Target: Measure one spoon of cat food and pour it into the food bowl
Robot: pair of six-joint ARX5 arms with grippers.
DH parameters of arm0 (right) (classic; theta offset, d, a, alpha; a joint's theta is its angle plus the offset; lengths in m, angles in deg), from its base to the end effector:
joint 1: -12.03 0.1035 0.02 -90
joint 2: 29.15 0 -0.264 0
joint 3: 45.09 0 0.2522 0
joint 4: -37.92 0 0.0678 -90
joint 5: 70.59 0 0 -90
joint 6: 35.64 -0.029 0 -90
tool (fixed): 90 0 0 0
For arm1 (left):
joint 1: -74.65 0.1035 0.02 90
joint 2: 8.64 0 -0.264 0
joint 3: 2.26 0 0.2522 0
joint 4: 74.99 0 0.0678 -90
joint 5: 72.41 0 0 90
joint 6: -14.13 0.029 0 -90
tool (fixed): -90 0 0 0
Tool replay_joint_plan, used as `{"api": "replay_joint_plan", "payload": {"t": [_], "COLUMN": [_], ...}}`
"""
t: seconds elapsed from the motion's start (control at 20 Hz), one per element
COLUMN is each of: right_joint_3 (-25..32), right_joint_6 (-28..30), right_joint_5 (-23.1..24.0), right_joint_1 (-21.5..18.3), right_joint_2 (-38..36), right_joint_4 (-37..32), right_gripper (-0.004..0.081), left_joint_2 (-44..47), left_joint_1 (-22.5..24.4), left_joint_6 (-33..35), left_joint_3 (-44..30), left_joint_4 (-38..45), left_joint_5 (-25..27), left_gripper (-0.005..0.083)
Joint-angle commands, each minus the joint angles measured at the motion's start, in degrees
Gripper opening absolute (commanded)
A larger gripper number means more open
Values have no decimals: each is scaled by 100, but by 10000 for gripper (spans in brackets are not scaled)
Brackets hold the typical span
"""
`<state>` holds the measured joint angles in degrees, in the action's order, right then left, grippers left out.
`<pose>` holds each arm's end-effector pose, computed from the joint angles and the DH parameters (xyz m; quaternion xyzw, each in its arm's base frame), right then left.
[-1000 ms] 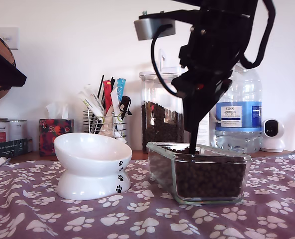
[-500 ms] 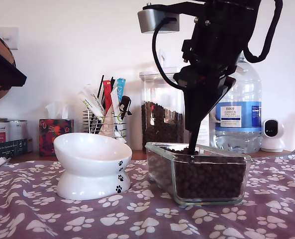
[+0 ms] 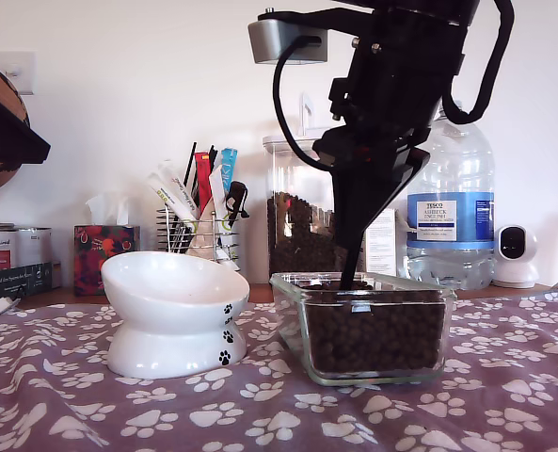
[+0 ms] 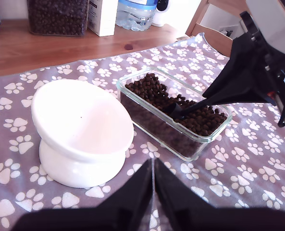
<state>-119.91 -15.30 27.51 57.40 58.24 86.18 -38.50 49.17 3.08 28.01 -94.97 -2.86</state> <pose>0.2145 0.2115 0.2281 -0.3685 0.3964 0.3511 0.7641 0.1155 -0.0662 0.2049 -0.0799 0.2060 -0.3664 0.9039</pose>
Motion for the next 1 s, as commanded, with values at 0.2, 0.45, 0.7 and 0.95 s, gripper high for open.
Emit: {"api": "replay_joint_plan", "payload": {"t": [0.2,0.45,0.7,0.95], "right_joint_3": [599,599,599,597], "right_joint_6": [-225,-262,-442,-444], "right_joint_5": [-352,-369,-365,-328], "right_joint_1": [55,28,9,-17], "right_joint_2": [988,1147,1158,1158], "right_joint_4": [590,562,525,431], "right_gripper": [-12,-12,-12,-12], "left_joint_2": [-13,-13,35,225], "left_joint_1": [-4,-4,-4,-4], "left_joint_6": [-11,-11,-59,-55], "left_joint_3": [0,0,13,46], "left_joint_4": [17,17,35,52], "left_joint_5": [-7,-7,-11,-4], "left_gripper": [-19,-19,-19,-19]}}
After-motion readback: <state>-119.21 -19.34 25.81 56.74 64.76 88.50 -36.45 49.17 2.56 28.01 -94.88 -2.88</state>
